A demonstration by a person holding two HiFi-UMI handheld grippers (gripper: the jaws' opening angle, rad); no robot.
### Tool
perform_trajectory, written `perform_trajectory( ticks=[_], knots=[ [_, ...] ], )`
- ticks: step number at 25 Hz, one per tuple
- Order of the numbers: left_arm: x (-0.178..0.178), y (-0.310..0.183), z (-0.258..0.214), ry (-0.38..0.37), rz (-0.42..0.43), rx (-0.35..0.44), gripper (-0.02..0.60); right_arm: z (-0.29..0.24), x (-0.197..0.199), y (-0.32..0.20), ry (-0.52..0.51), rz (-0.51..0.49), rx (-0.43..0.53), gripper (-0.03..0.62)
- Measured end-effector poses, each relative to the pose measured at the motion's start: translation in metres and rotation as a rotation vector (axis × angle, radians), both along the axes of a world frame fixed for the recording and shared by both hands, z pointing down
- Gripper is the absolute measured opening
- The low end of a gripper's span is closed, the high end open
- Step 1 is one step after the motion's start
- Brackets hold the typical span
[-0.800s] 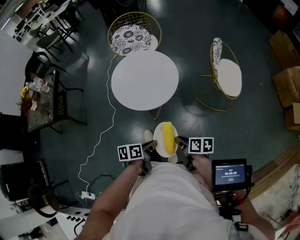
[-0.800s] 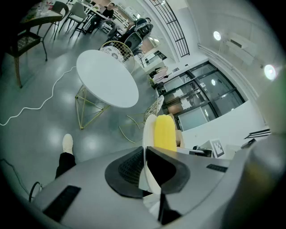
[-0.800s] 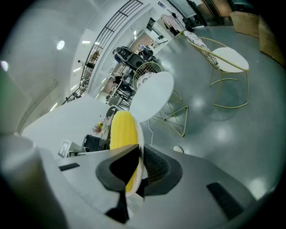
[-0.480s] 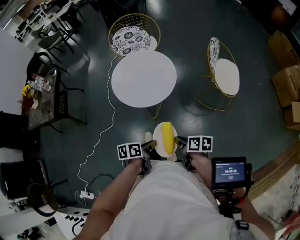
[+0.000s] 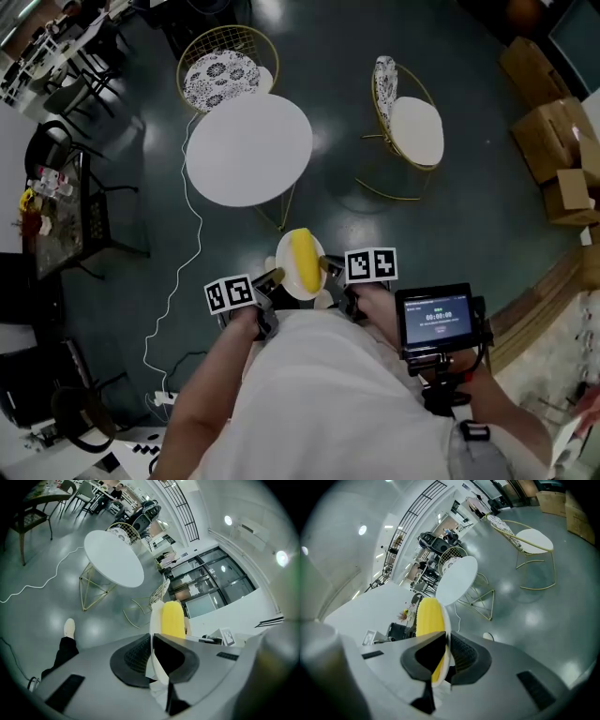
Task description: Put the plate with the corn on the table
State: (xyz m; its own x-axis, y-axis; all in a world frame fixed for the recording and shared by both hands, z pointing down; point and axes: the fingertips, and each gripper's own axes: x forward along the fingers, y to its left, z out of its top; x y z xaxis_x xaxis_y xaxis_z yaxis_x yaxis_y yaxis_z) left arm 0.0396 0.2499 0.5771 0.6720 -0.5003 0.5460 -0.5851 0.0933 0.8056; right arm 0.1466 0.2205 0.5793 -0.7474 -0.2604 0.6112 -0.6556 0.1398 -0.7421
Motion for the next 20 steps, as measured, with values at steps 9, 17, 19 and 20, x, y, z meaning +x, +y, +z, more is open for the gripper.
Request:
perform_trajectory(
  ticks=[9, 17, 19, 20],
  knots=[
    [0.02, -0.001, -0.005, -0.001, 0.017, 0.015, 0.029, -0.006, 0.02, 0.001, -0.004, 0.016, 0.015, 0.043],
    [0.026, 0.001, 0.002, -0.011, 0.023, 0.01, 0.029, 0.0, 0.027, 0.003, -0.022, 0.022, 0.013, 0.043],
    [0.026, 0.002, 0.002, -0.011, 0.019, 0.007, 0.029, 0.0, 0.026, 0.003, -0.023, 0.022, 0.009, 0.043],
    [0.025, 0.003, 0.002, -0.011, 0.017, 0.005, 0.029, 0.0, 0.025, 0.004, -0.023, 0.02, 0.009, 0.043]
  ],
)
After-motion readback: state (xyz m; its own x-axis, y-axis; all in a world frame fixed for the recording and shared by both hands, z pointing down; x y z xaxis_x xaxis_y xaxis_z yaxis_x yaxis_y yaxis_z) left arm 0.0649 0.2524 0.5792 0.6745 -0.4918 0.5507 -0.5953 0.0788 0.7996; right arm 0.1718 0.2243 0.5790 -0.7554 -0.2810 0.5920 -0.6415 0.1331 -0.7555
